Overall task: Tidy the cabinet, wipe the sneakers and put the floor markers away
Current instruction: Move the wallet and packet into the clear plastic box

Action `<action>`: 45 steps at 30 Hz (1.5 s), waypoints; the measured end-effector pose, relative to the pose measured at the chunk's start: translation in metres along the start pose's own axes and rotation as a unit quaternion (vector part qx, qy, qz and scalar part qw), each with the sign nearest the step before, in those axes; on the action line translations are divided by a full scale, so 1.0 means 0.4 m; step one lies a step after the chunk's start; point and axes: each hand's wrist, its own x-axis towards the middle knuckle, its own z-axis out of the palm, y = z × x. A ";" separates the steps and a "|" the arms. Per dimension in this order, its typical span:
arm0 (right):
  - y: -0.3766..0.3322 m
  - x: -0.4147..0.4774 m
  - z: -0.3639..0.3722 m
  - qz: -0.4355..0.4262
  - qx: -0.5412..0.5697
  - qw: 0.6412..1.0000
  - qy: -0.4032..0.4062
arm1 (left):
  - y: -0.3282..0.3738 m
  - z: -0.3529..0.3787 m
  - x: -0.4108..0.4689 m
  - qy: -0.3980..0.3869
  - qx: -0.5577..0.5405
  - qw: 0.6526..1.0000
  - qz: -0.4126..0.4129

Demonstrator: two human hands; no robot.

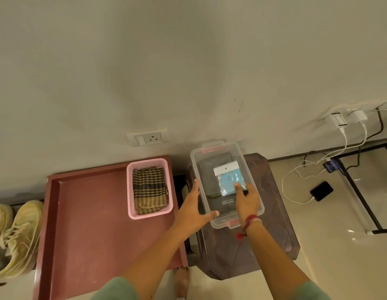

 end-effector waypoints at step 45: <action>-0.125 -0.248 -0.006 -0.334 -0.348 0.871 -0.096 | -0.089 -0.154 -0.122 0.227 -0.089 0.969 -0.028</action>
